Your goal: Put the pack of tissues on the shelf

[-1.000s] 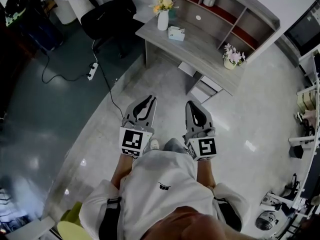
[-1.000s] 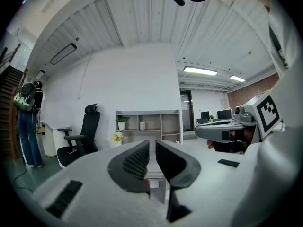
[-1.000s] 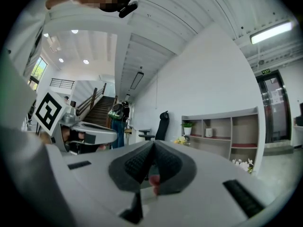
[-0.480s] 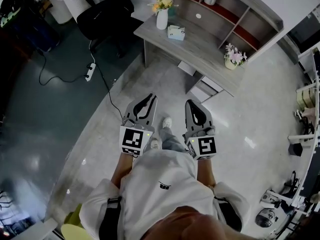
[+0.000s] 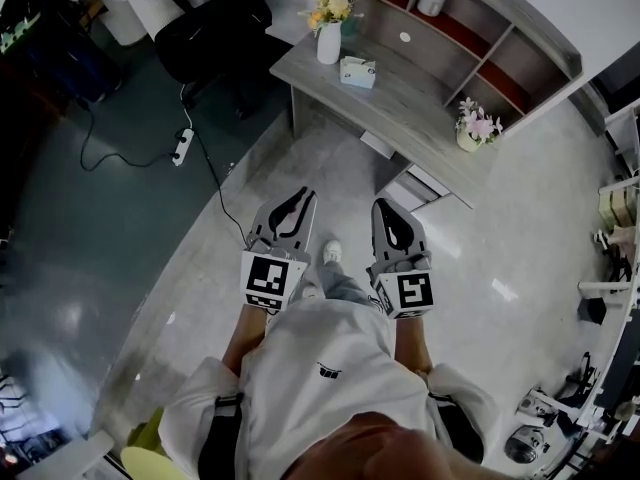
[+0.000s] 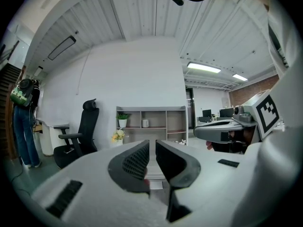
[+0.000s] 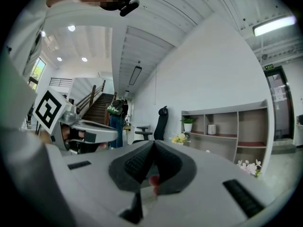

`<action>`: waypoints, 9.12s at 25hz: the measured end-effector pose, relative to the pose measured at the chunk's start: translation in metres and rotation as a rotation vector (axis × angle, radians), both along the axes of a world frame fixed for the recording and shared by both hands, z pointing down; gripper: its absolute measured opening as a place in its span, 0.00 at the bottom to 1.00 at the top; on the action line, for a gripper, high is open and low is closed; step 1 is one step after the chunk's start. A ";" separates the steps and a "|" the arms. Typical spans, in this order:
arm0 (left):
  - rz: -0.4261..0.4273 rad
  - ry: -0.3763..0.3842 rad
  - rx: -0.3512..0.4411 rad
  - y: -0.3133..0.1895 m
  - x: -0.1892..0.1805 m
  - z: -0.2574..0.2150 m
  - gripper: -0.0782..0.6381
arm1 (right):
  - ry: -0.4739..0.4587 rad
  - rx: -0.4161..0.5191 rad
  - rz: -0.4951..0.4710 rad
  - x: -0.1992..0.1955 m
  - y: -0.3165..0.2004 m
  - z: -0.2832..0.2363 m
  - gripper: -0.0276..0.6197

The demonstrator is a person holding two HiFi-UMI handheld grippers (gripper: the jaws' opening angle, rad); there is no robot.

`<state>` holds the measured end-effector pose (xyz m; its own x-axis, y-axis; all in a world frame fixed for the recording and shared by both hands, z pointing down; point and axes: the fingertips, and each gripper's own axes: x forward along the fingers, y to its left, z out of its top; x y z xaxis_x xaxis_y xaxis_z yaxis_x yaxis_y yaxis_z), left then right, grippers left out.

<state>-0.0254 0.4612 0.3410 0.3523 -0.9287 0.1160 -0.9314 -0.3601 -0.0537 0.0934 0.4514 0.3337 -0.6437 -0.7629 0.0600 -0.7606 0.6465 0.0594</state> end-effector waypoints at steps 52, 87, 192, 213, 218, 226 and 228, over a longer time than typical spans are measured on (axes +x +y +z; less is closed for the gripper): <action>-0.033 -0.015 -0.039 -0.252 0.020 0.012 0.19 | -0.020 -0.013 -0.007 0.022 -0.258 0.011 0.08; 0.130 -0.003 -0.226 -0.436 -0.046 0.104 0.19 | 0.043 -0.176 0.092 -0.061 -0.425 0.082 0.08; 0.120 -0.042 -0.686 -0.572 -0.023 0.388 0.16 | 0.174 -0.493 0.045 -0.069 -0.530 0.285 0.08; 0.135 -0.043 -0.536 -0.570 -0.025 0.290 0.15 | 0.149 -0.362 0.116 -0.060 -0.529 0.228 0.08; 0.145 -0.049 -0.510 -0.569 -0.022 0.269 0.15 | 0.140 -0.318 0.120 -0.062 -0.529 0.208 0.08; 0.164 -0.044 -0.473 -0.567 -0.019 0.235 0.15 | 0.114 -0.281 0.126 -0.061 -0.524 0.177 0.08; 0.167 -0.046 -0.463 -0.567 -0.019 0.227 0.15 | 0.102 -0.281 0.129 -0.059 -0.522 0.171 0.08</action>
<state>-0.0440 -0.1058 0.5677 0.4767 -0.7072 0.5221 -0.8595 -0.4997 0.1079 0.0341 -0.0709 0.5045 -0.5228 -0.7821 0.3391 -0.8365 0.5473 -0.0275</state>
